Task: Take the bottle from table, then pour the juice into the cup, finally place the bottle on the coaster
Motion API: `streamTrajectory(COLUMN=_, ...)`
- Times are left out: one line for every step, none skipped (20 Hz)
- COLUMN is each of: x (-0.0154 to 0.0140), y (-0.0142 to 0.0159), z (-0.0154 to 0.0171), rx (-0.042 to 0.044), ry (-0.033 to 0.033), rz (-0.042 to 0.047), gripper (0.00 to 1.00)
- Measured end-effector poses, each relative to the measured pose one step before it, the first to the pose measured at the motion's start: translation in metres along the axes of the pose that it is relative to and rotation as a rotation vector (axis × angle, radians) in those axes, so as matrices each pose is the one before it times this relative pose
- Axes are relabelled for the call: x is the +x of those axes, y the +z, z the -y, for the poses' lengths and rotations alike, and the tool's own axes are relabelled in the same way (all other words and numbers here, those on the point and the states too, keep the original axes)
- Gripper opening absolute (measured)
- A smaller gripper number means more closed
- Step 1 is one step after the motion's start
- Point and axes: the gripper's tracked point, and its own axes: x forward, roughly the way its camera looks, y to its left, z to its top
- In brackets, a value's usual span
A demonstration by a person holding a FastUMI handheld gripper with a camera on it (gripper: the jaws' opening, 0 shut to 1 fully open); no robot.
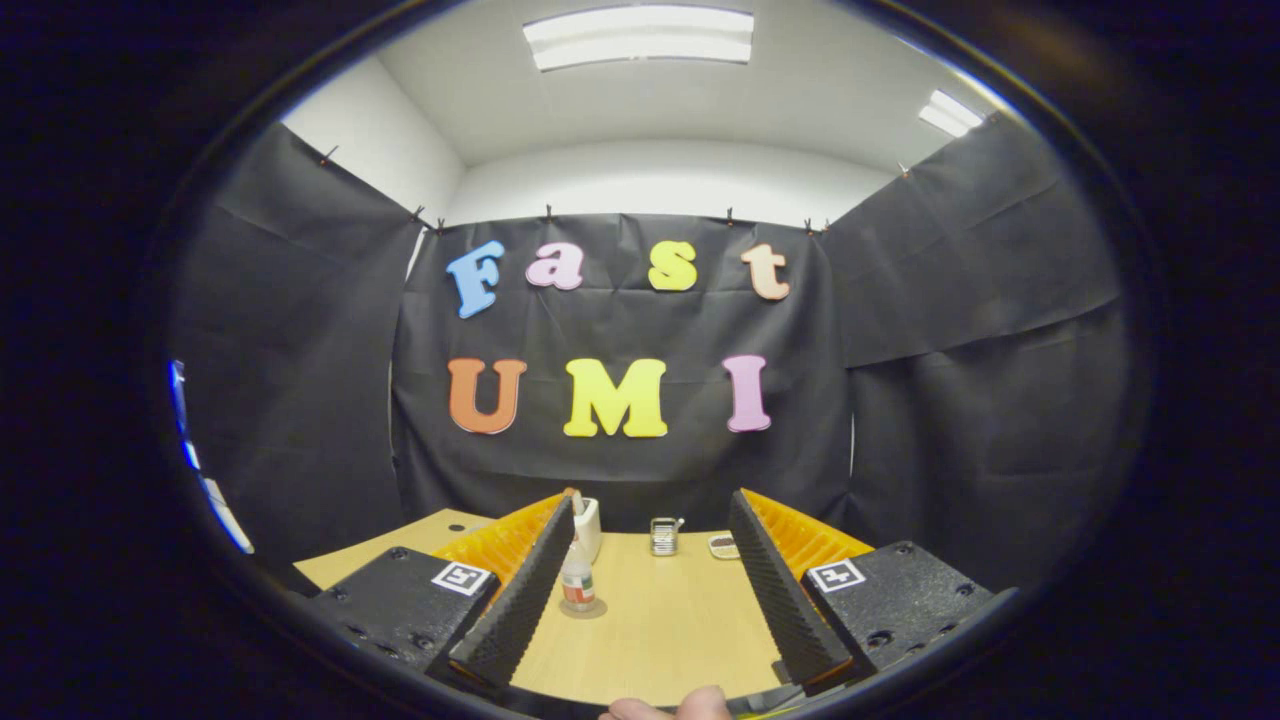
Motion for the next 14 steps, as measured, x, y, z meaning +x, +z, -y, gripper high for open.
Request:
streamTrajectory(x=-0.00255, y=-0.00280, z=-0.00214, rx=0.00210, ry=0.00539, rz=-0.00948, gripper=1.00)
streamTrajectory(x=-0.00219, y=-0.00168, z=-0.00110, rx=0.00231, ry=0.00293, rz=-0.00837, gripper=1.00)
streamTrajectory(x=-0.00181, y=-0.00043, z=-0.00026, rx=-0.00081, ry=0.00081, rz=-0.00276, gripper=1.00)
streamTrajectory(x=-0.00186, y=0.00036, z=-0.00046, rx=-0.00392, ry=-0.00019, rz=0.00076, gripper=1.00)
streamTrajectory(x=-0.00137, y=-0.00022, z=-0.00055, rx=-0.00341, ry=0.00116, rz=0.00058, gripper=1.00)
streamTrajectory(x=-0.00045, y=0.00038, z=-0.00059, rx=-0.00012, ry=0.00125, rz=-0.00091, gripper=1.00)
streamTrajectory(x=-0.00061, y=-0.00102, z=0.00008, rx=0.00201, ry=0.00050, rz=-0.00228, gripper=1.00)
streamTrajectory(x=-0.00021, y=0.00087, z=-0.00029, rx=0.00428, ry=0.00213, rz=-0.00028, gripper=1.00)
streamTrajectory(x=-0.00026, y=0.00055, z=-0.00042, rx=0.00397, ry=0.00014, rz=0.00168, gripper=1.00)
streamTrajectory(x=0.00005, y=0.00089, z=0.00068, rx=-0.00080, ry=-0.00196, rz=0.00314, gripper=1.00)
streamTrajectory(x=0.00098, y=0.00088, z=0.00235, rx=-0.00818, ry=-0.00648, rz=0.00808, gripper=1.00)
streamTrajectory(x=0.00053, y=0.00056, z=0.00080, rx=-0.00890, ry=-0.00491, rz=0.00169, gripper=1.00)
streamTrajectory(x=-0.00085, y=-0.00155, z=-0.00236, rx=-0.00375, ry=0.00251, rz=-0.00124, gripper=1.00)
streamTrajectory(x=0.00013, y=0.00012, z=-0.00150, rx=0.00023, ry=0.00087, rz=0.00111, gripper=1.00)
